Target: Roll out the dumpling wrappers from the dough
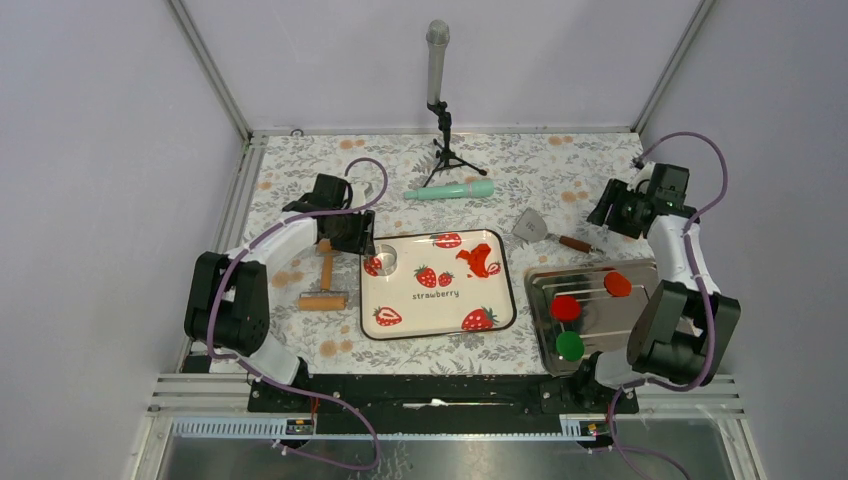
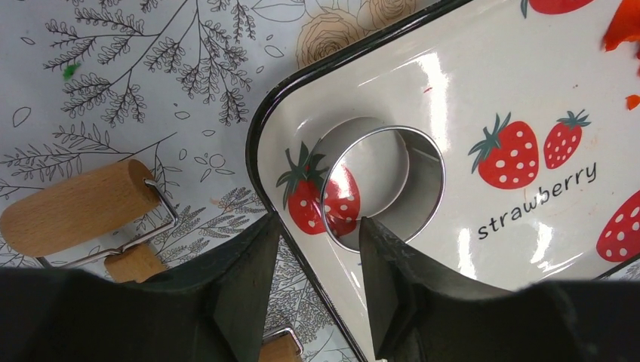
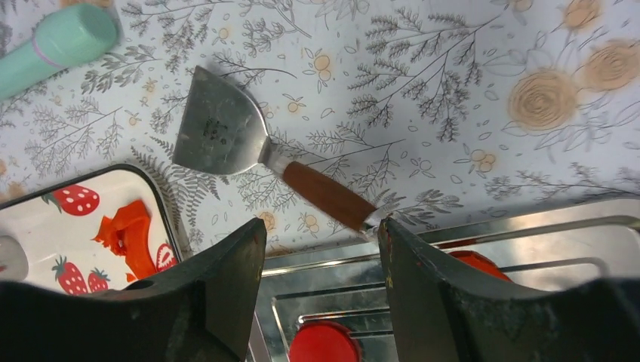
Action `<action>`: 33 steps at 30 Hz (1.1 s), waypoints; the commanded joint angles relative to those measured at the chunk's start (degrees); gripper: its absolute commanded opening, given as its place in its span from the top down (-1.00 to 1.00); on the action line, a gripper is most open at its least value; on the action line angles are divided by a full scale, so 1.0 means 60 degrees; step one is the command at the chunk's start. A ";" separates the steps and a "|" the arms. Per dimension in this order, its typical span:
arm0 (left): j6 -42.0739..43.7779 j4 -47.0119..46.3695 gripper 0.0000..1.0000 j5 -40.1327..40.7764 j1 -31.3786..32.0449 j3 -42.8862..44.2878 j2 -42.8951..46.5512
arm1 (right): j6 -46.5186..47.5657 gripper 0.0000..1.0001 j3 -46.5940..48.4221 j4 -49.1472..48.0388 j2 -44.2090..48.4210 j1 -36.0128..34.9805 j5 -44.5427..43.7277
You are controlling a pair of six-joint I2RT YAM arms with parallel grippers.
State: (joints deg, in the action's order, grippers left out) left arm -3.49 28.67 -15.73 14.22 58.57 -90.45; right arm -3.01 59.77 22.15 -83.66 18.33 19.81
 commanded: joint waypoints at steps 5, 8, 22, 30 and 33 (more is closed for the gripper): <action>0.0163 0.0017 0.06 0.0175 0.0235 0.0321 -0.0207 | 0.0697 -0.29 0.0176 0.0636 0.2058 -0.0037 0.0231; 0.0070 -0.0232 0.08 0.0320 0.0302 0.0148 -0.0203 | 0.0546 -0.29 -0.0260 0.0631 0.2450 -0.0047 0.0854; 0.0085 -0.0120 0.40 0.0803 0.0564 0.0756 -0.1022 | -0.0195 -0.26 -0.0806 0.0576 0.2802 -0.0038 0.1466; 0.0241 0.0463 1.00 0.1103 0.0529 0.1383 -0.0439 | -0.0186 -0.24 -0.0850 0.0589 0.2977 -0.0051 0.1651; 0.0500 0.0714 1.00 0.1698 0.0278 0.1317 0.0280 | 0.0058 -0.25 -0.0842 0.0725 0.2969 -0.0064 0.1835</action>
State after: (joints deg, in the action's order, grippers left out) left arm -2.52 30.96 -9.98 17.47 64.40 -95.79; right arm -3.88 54.35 26.09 -67.44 18.31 28.40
